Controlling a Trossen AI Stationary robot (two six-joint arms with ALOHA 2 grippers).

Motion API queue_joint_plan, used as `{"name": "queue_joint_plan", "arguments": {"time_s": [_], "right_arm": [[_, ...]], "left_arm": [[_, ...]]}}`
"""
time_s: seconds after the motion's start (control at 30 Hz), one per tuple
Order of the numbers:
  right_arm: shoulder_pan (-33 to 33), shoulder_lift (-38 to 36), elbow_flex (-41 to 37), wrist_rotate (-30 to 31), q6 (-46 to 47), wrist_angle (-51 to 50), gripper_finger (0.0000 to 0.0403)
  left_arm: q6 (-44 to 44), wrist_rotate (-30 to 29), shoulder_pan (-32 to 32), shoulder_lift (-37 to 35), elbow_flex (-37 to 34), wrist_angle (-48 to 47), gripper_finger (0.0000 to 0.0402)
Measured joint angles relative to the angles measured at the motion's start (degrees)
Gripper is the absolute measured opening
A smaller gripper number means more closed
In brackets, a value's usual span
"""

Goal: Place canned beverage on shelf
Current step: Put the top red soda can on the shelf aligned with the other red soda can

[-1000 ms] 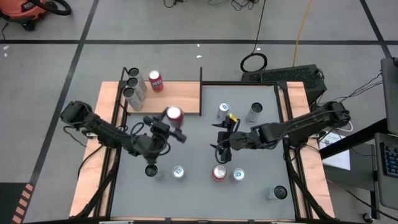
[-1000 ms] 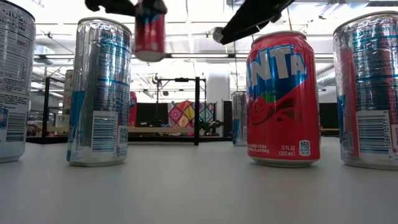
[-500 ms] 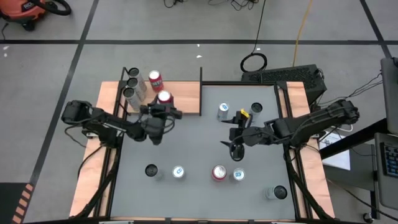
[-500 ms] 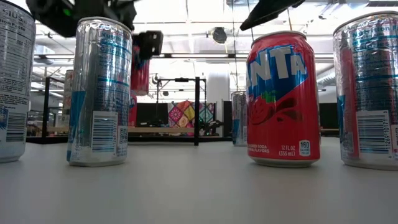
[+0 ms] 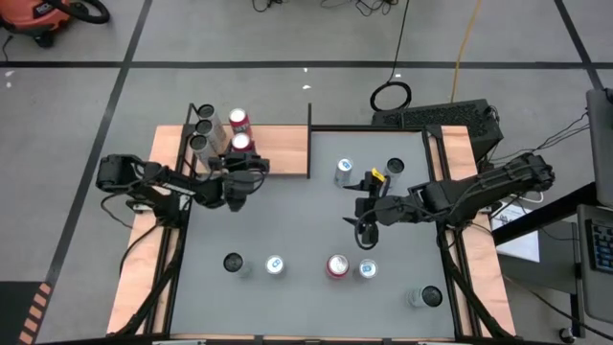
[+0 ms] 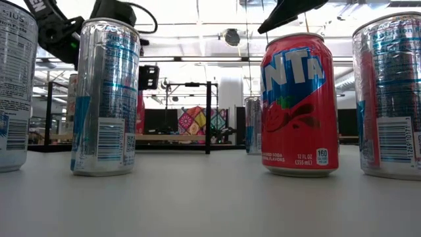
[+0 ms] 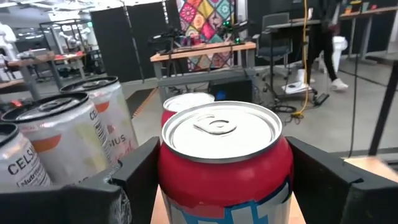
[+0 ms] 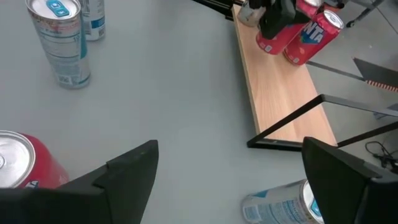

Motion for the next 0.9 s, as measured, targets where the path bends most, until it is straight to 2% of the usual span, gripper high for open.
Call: {"name": "queue_joint_plan", "arguments": {"time_s": [0.4, 0.9], "right_arm": [[0.02, 0.01, -0.02, 0.00, -0.01, 1.33, 0.0329], [0.02, 0.01, -0.02, -0.02, -1.06, 3.21, 0.0329]], "left_arm": [[-12.43, 2.95, 4.10, 0.00, 0.00, -13.01, 0.0283], [-12.42, 7.97, 8.21, 0.00, 0.07, -13.76, 0.0283]]}}
